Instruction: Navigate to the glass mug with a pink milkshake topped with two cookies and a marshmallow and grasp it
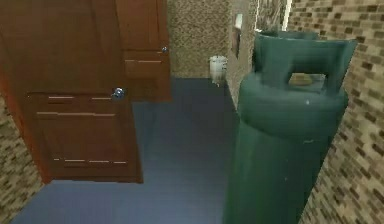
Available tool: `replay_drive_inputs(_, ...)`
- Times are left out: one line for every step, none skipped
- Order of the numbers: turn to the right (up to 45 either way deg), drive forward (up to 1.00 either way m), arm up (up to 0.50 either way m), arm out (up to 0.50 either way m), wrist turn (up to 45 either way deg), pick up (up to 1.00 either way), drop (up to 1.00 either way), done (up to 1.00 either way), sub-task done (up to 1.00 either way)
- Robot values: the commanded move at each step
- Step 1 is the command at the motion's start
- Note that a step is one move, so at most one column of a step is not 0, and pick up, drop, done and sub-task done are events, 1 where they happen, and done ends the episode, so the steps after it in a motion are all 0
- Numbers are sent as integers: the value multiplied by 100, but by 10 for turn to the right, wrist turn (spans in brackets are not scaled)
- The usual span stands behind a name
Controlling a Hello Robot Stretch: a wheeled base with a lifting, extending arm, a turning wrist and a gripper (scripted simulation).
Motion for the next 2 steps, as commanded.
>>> replay_drive_inputs(-30,0,0,0,0,0,0,0,0)
replay_drive_inputs(0,100,0,0,0,0,0,0,0)
